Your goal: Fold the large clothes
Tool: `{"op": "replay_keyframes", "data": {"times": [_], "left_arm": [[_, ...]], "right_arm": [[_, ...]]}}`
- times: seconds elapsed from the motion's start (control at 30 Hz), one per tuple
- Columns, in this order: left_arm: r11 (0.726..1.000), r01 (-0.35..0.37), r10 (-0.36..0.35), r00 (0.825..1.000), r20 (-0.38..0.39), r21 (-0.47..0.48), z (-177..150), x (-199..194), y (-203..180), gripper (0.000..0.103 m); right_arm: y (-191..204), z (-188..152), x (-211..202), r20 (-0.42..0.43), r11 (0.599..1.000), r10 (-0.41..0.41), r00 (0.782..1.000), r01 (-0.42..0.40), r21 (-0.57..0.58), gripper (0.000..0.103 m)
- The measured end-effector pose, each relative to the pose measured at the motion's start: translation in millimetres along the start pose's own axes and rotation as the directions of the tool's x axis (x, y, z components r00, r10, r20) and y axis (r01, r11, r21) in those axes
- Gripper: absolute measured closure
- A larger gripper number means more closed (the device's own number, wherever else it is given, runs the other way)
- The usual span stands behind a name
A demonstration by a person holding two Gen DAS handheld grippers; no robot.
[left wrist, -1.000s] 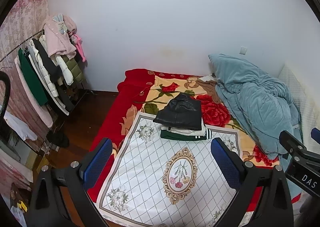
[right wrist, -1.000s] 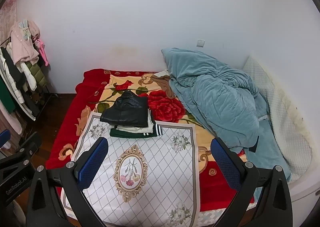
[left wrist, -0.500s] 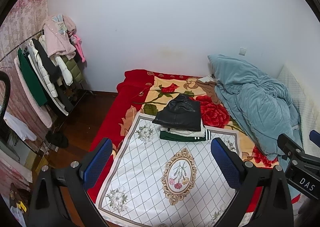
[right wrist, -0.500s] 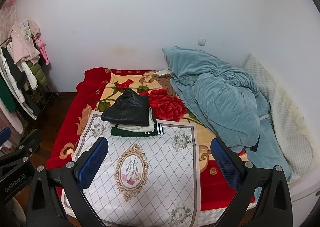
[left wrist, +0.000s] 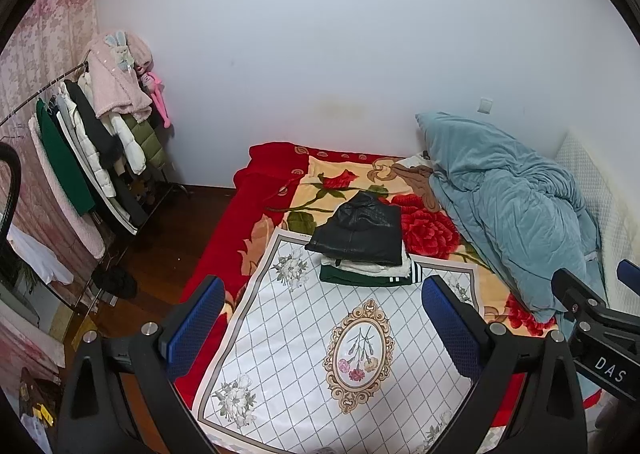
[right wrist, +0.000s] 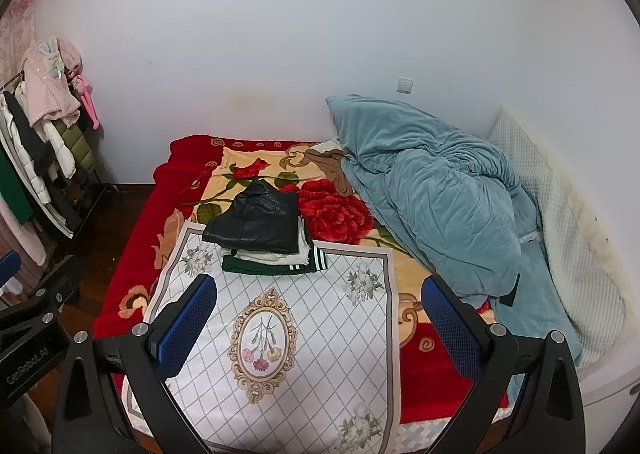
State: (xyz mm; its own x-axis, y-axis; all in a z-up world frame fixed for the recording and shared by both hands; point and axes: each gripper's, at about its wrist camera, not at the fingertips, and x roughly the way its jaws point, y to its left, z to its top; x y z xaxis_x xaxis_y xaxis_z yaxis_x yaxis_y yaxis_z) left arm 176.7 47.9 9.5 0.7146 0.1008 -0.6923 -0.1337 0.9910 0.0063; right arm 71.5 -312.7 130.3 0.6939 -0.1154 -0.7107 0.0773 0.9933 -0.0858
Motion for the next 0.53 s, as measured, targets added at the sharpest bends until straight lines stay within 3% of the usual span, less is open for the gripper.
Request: {"op": "replay_keyframes", "data": {"times": [0.53], "left_arm": [[1.0, 0.007, -0.007, 1.0, 0.006, 0.003, 3.4, -2.3, 0.1, 0.003]], "right_arm": [[-0.5, -0.1, 0.0, 0.002, 1.0, -0.001, 1.0, 0.001, 0.001, 0.0]]}}
